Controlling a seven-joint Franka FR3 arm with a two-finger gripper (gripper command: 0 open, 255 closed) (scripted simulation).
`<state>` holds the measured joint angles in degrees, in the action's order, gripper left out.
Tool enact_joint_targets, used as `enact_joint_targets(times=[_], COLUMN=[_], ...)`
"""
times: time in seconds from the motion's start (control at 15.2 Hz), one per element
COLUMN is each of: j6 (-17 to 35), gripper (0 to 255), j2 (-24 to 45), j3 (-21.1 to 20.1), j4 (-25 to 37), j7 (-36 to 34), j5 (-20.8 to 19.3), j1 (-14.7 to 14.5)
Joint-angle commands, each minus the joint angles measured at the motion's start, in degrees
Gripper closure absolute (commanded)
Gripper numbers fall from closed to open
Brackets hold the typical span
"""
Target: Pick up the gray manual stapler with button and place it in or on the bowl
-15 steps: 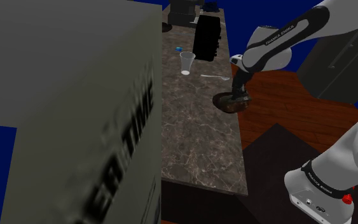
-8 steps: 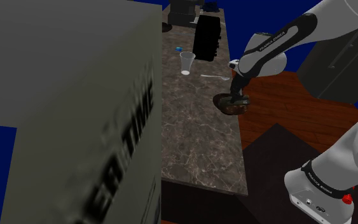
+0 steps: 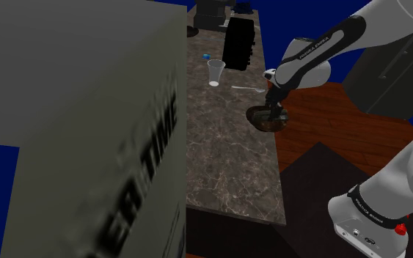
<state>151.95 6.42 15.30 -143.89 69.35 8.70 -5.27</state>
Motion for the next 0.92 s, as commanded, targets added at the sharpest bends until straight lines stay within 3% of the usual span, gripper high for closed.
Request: enact_joint_targets(times=[0.0,0.33,0.86], j6=[0.00,-7.49,-7.49], gripper=[0,0,0], j2=[0.00,-7.31,-7.31], j3=[0.00,1.09,1.01], j4=[-0.01,0.61,0.61], j7=[0.00,-3.56,-3.56], j5=[0.00,-4.96,-4.96], j1=[0.00,-0.18,-0.09])
